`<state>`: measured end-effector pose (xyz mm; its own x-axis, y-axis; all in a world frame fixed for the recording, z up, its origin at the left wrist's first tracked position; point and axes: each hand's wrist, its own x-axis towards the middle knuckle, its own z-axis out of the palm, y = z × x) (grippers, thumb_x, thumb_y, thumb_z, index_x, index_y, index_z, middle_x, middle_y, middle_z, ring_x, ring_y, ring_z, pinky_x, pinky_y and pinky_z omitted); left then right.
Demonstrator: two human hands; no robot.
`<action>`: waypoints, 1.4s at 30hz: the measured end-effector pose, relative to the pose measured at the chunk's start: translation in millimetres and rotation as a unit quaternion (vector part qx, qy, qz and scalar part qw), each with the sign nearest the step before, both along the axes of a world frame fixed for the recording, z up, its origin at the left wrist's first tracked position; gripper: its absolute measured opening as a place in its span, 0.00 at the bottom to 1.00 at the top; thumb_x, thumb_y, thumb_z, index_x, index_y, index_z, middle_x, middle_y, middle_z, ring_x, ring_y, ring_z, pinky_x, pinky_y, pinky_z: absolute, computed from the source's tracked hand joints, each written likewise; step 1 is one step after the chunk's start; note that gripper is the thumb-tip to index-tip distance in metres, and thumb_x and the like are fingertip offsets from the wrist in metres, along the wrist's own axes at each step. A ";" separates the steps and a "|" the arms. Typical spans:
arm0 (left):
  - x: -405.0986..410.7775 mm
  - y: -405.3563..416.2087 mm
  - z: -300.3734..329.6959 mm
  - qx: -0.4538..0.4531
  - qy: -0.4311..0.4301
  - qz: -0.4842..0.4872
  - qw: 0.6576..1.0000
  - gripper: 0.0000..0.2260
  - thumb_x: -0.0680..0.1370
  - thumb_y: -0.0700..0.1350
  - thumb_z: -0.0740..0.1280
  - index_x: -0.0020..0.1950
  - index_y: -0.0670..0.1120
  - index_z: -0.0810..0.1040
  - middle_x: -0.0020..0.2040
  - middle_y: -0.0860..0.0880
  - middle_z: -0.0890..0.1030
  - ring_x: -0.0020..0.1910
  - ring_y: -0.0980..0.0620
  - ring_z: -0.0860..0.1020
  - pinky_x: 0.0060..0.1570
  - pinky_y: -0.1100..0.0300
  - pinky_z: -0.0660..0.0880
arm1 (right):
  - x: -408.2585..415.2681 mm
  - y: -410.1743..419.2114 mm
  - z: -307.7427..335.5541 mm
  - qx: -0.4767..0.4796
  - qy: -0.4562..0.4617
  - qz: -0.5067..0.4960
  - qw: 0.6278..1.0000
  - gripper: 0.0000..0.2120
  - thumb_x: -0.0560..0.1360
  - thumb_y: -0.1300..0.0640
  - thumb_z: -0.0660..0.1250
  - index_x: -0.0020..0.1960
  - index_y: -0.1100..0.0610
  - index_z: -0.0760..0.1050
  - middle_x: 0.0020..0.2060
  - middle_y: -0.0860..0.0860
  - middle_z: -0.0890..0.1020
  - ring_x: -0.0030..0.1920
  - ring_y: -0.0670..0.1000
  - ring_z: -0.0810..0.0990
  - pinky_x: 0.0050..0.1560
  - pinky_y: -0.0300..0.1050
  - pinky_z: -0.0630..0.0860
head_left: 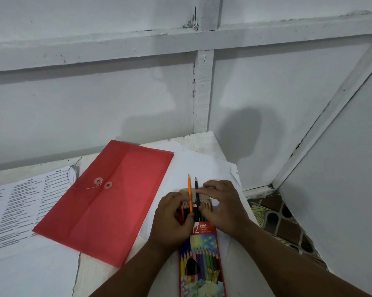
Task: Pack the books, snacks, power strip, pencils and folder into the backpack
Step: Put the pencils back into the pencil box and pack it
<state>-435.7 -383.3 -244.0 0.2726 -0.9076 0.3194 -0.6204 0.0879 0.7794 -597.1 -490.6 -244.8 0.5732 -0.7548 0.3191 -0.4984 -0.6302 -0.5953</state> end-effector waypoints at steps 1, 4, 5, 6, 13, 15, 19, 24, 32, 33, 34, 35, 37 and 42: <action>-0.3 0.1 0.1 -0.001 -0.004 0.003 1.000 0.12 0.73 0.50 0.70 0.54 0.50 0.82 0.54 0.56 0.78 0.57 0.56 0.76 0.58 0.68 0.71 | 0.2 0.1 0.0 0.000 -0.006 0.000 1.000 0.21 0.69 0.43 0.67 0.60 0.48 0.82 0.56 0.43 0.79 0.61 0.43 0.71 0.60 0.38 0.70; -1.7 0.1 1.9 0.003 -0.001 0.010 1.000 0.09 0.73 0.53 0.70 0.47 0.49 0.83 0.52 0.58 0.77 0.55 0.59 0.75 0.54 0.71 0.71 | 1.4 -1.1 -1.1 0.000 -0.028 -0.006 1.000 0.16 0.71 0.43 0.67 0.53 0.48 0.84 0.52 0.43 0.80 0.58 0.43 0.73 0.58 0.38 0.72; -1.8 -0.3 2.4 0.002 -0.001 0.013 1.000 0.09 0.73 0.53 0.70 0.44 0.49 0.81 0.51 0.59 0.77 0.54 0.59 0.75 0.53 0.72 0.70 | 1.7 -1.9 -2.3 -0.002 -0.031 -0.008 0.999 0.14 0.71 0.43 0.67 0.52 0.48 0.84 0.51 0.43 0.80 0.57 0.43 0.73 0.57 0.39 0.72; -1.8 -0.4 2.9 0.003 0.001 0.014 1.000 0.08 0.72 0.53 0.70 0.42 0.49 0.80 0.50 0.60 0.76 0.54 0.59 0.75 0.52 0.73 0.70 | 2.1 -2.6 -3.3 -0.003 -0.033 -0.011 0.999 0.14 0.71 0.43 0.68 0.51 0.48 0.84 0.51 0.43 0.80 0.57 0.43 0.74 0.57 0.38 0.72; -2.0 -0.1 0.1 0.003 -0.009 0.022 1.000 0.10 0.73 0.51 0.70 0.53 0.52 0.82 0.54 0.62 0.76 0.58 0.61 0.74 0.57 0.71 0.70 | 3.7 -1.7 -5.5 -0.017 -0.016 -0.013 1.000 0.14 0.75 0.50 0.68 0.59 0.51 0.82 0.55 0.48 0.81 0.58 0.48 0.74 0.56 0.46 0.77; -2.1 -0.4 0.0 -0.007 0.002 0.019 1.000 0.07 0.75 0.48 0.69 0.49 0.51 0.84 0.54 0.61 0.78 0.58 0.59 0.76 0.56 0.67 0.72 | 3.0 -1.8 -6.6 -0.011 -0.018 -0.011 1.000 0.10 0.75 0.53 0.70 0.55 0.50 0.84 0.55 0.48 0.81 0.58 0.47 0.74 0.56 0.47 0.77; -2.6 1.2 2.2 -0.026 0.005 0.020 0.999 0.06 0.73 0.49 0.68 0.40 0.48 0.82 0.52 0.58 0.80 0.56 0.55 0.78 0.53 0.56 0.77 | 3.2 -0.6 -6.5 0.001 -0.027 -0.021 0.999 0.11 0.75 0.52 0.68 0.55 0.50 0.83 0.56 0.47 0.80 0.59 0.47 0.74 0.57 0.48 0.77; -0.3 0.4 -1.8 -0.025 0.001 0.016 1.000 0.10 0.73 0.46 0.69 0.53 0.48 0.83 0.60 0.55 0.79 0.63 0.53 0.76 0.61 0.50 0.76 | 2.6 1.3 -4.3 -0.005 -0.013 -0.001 1.000 0.14 0.76 0.52 0.66 0.60 0.46 0.81 0.61 0.48 0.79 0.63 0.50 0.73 0.60 0.50 0.75; -2.8 2.0 3.9 -0.023 -0.022 0.038 0.999 0.10 0.72 0.49 0.68 0.52 0.51 0.82 0.61 0.57 0.74 0.64 0.54 0.72 0.60 0.57 0.74 | 2.7 0.1 -6.1 0.014 -0.045 -0.019 0.999 0.12 0.75 0.49 0.69 0.58 0.48 0.82 0.57 0.45 0.78 0.60 0.45 0.73 0.59 0.44 0.75; -3.0 1.6 3.7 -0.023 -0.035 0.041 0.998 0.15 0.72 0.50 0.67 0.58 0.52 0.82 0.64 0.57 0.74 0.66 0.56 0.69 0.63 0.61 0.69 | 2.8 0.3 -5.8 0.011 -0.040 -0.016 0.999 0.12 0.74 0.48 0.69 0.57 0.47 0.83 0.57 0.44 0.79 0.60 0.45 0.72 0.59 0.43 0.75; -3.1 1.0 3.9 -0.018 -0.039 0.045 0.998 0.17 0.72 0.51 0.66 0.60 0.53 0.82 0.66 0.57 0.73 0.68 0.57 0.67 0.65 0.63 0.65 | 3.0 0.3 -5.8 0.013 -0.036 -0.013 0.999 0.11 0.74 0.48 0.69 0.55 0.47 0.83 0.57 0.44 0.79 0.60 0.44 0.72 0.59 0.42 0.74; -2.9 0.1 3.4 -0.015 -0.040 0.043 0.998 0.16 0.73 0.51 0.65 0.59 0.54 0.83 0.67 0.57 0.74 0.69 0.57 0.66 0.66 0.64 0.63 | 2.9 0.3 -5.8 0.017 -0.033 -0.013 0.999 0.10 0.73 0.47 0.69 0.54 0.46 0.84 0.57 0.44 0.79 0.60 0.44 0.72 0.59 0.41 0.74; -2.3 -0.4 2.7 -0.013 -0.041 0.035 0.998 0.12 0.73 0.50 0.65 0.52 0.53 0.85 0.67 0.56 0.75 0.69 0.56 0.67 0.67 0.64 0.62 | 2.3 -0.1 -5.9 0.028 -0.033 -0.016 0.999 0.09 0.73 0.48 0.70 0.52 0.45 0.84 0.56 0.43 0.79 0.60 0.43 0.72 0.59 0.39 0.73; -2.9 0.9 5.2 -0.021 -0.022 0.035 0.999 0.03 0.71 0.50 0.67 0.41 0.53 0.78 0.60 0.57 0.77 0.65 0.57 0.70 0.62 0.66 0.64 | 2.5 0.8 -3.5 0.039 -0.049 -0.034 0.997 0.16 0.75 0.48 0.68 0.61 0.49 0.80 0.58 0.43 0.80 0.62 0.41 0.72 0.62 0.36 0.70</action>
